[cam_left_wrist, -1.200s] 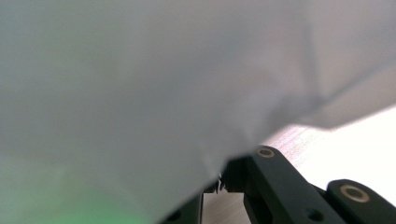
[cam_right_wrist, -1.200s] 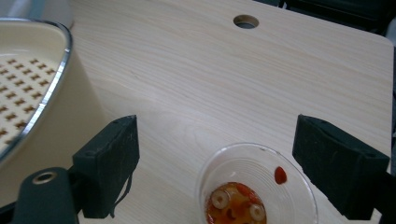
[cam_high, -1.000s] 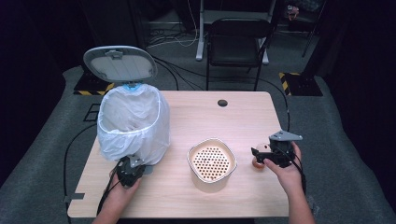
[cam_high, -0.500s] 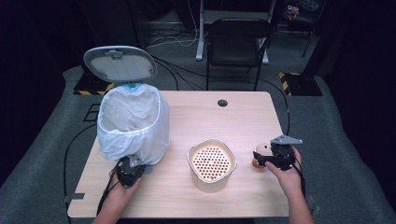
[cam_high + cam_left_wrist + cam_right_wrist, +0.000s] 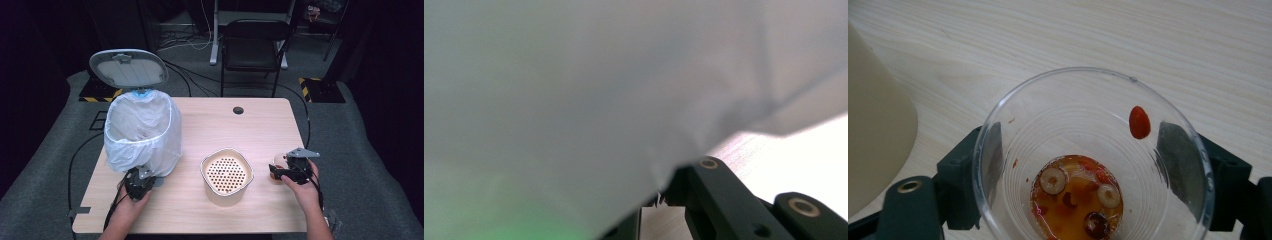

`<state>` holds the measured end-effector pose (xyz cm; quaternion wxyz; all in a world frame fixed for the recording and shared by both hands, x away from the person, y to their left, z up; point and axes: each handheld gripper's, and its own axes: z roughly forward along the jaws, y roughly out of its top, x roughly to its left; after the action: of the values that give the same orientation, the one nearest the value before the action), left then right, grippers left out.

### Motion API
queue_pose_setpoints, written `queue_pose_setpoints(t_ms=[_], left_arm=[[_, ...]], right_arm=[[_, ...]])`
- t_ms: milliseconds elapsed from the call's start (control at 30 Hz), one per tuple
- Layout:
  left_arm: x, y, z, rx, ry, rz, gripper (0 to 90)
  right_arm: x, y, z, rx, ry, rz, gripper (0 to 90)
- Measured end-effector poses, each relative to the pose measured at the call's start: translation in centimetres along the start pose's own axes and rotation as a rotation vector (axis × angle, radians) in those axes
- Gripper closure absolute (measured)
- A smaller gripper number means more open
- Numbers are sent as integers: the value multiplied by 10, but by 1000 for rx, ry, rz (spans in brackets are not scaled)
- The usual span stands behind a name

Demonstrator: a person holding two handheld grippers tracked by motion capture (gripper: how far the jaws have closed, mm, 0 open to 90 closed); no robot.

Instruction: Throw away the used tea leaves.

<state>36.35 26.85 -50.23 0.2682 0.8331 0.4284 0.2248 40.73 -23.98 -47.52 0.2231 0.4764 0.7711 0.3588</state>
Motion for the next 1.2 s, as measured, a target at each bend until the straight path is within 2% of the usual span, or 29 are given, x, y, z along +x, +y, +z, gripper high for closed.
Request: queue_pose_setpoints(t_ms=[100,267,733,900,1067,1200], left_arm=[[0,0,0,0,0,0,873],[0,0,0,0,0,-1,873],[0,0,0,1,-1,-1,873],[0,0,0,1,1,3,873],[0,0,0,0,1,1,873],[0,0,0,1,1,1,873]], right_arm=[[0,-2,3,22,-7,-6,190],[1,-2,3,14,-7,-14,246],[1,3,2,20,12,-46,288],[2,14,-3,5,34,-52,294],[2,31,-10,-51,100,-45,296],[5,47,-11,-62,135,-85,300]])
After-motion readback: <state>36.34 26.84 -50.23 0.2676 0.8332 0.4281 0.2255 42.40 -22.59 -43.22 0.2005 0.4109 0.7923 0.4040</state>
